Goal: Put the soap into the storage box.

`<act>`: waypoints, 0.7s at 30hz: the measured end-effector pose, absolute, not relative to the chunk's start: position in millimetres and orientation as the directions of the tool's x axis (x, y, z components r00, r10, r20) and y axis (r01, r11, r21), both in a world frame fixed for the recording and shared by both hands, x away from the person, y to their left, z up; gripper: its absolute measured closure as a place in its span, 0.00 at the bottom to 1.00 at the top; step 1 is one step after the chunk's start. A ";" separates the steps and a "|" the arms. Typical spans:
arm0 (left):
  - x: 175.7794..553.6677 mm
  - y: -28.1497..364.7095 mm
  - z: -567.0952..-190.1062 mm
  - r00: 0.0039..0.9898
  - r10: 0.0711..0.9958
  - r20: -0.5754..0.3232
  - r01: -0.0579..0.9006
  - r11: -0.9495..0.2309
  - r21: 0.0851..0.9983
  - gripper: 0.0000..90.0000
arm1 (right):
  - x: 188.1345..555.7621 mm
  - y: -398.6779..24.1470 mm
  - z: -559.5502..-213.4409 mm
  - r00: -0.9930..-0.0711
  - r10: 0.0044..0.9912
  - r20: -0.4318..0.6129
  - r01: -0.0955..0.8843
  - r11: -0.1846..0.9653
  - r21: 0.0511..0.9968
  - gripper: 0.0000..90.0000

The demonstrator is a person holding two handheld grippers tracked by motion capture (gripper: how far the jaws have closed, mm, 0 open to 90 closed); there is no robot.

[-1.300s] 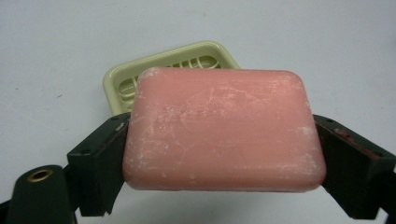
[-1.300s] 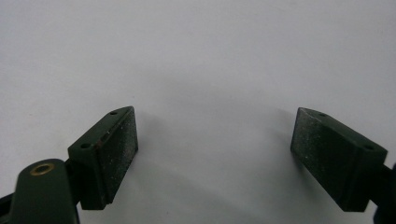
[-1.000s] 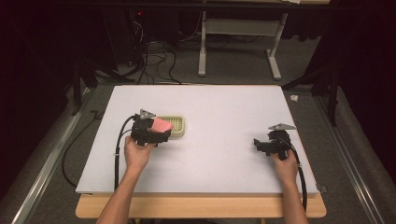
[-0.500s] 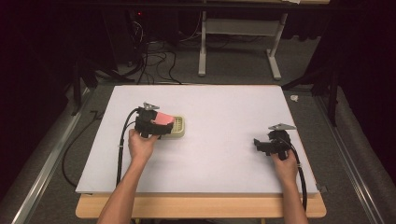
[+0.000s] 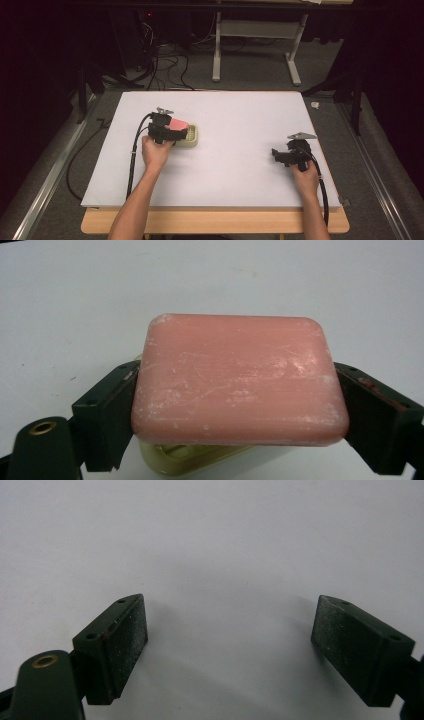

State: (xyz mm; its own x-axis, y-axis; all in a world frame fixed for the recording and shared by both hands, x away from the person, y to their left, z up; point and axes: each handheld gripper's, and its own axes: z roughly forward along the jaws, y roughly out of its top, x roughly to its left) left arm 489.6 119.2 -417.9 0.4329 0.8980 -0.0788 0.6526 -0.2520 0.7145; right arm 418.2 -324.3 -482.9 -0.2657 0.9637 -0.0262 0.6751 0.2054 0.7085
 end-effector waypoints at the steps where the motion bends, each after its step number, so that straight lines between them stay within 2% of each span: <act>1: 490.2 118.6 -418.8 0.431 0.899 -0.078 0.653 -0.252 0.714 0.15 | 418.2 -324.3 -482.9 -0.266 0.964 -0.026 0.675 0.205 0.708 0.17; 21: 499.4 106.6 -436.9 0.420 0.906 -0.052 0.675 -0.273 0.686 0.15 | 418.2 -324.4 -482.9 -0.266 0.963 -0.026 0.675 0.206 0.709 0.17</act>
State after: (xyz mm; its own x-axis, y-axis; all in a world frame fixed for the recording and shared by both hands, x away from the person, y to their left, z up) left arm 499.4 106.6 -436.9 0.4201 0.9060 -0.0520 0.6746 -0.2735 0.6857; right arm 418.2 -324.4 -482.9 -0.2664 0.9635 -0.0265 0.6747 0.2061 0.7087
